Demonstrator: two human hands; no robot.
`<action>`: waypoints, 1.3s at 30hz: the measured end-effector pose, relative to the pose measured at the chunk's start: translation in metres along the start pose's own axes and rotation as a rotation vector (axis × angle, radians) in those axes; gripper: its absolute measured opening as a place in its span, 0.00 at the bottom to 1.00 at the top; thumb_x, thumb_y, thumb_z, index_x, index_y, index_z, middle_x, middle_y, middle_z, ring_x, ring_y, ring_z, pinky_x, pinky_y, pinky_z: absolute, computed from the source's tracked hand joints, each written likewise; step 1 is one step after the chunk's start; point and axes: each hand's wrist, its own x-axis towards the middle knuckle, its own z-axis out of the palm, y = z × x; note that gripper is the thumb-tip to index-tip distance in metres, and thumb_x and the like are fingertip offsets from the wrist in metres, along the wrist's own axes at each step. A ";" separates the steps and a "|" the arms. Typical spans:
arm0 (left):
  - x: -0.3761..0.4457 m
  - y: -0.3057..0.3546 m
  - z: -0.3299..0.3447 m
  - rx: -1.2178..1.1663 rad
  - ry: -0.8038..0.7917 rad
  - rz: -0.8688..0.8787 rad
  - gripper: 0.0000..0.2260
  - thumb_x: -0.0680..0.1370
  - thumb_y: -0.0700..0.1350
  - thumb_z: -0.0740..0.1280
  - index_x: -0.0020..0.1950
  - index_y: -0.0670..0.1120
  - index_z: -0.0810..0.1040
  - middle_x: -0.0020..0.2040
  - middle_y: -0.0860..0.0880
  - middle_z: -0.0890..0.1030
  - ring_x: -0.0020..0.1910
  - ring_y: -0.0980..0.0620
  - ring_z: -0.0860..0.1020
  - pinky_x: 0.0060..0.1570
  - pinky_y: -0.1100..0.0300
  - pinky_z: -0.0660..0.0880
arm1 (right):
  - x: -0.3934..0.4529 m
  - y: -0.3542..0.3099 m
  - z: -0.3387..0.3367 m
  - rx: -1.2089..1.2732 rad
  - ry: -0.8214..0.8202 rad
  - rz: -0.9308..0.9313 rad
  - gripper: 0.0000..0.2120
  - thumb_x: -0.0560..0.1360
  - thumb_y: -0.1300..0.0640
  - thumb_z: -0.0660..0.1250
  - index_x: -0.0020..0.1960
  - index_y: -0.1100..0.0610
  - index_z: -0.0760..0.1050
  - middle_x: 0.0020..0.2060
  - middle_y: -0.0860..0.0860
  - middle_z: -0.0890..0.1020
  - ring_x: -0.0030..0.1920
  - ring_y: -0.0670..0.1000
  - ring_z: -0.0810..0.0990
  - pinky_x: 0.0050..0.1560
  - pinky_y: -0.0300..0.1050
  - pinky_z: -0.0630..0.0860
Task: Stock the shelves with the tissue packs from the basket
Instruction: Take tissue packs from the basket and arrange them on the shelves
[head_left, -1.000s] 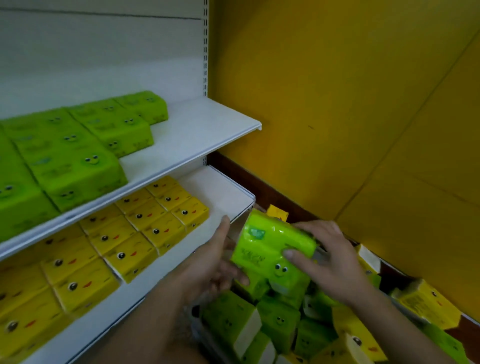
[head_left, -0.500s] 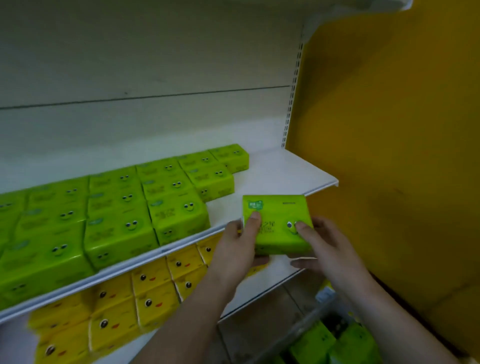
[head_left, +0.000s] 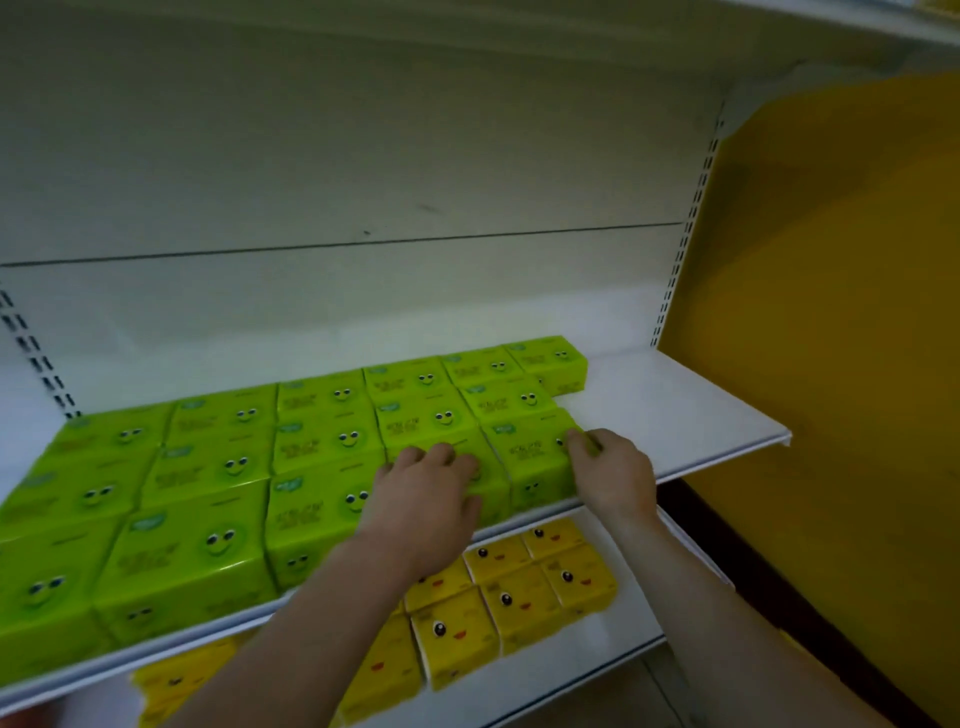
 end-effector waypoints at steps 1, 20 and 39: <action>0.001 -0.003 0.000 -0.001 0.015 0.010 0.19 0.80 0.56 0.58 0.70 0.55 0.68 0.69 0.52 0.70 0.67 0.44 0.68 0.64 0.49 0.70 | -0.001 0.000 0.004 -0.004 0.028 -0.003 0.19 0.80 0.43 0.60 0.51 0.58 0.79 0.48 0.61 0.83 0.52 0.64 0.78 0.47 0.51 0.72; -0.059 0.140 0.103 -0.565 -0.306 0.662 0.08 0.78 0.51 0.64 0.47 0.48 0.80 0.42 0.47 0.83 0.45 0.46 0.80 0.41 0.53 0.75 | -0.190 0.146 -0.114 -0.250 0.005 0.255 0.09 0.79 0.49 0.64 0.54 0.50 0.80 0.49 0.51 0.84 0.51 0.52 0.81 0.51 0.48 0.77; -0.106 0.177 0.196 -0.475 -0.869 0.357 0.14 0.82 0.46 0.60 0.64 0.42 0.75 0.62 0.40 0.79 0.61 0.41 0.77 0.56 0.56 0.73 | -0.282 0.230 -0.043 0.004 -0.157 0.692 0.29 0.70 0.45 0.73 0.68 0.51 0.71 0.59 0.49 0.78 0.59 0.52 0.77 0.53 0.42 0.73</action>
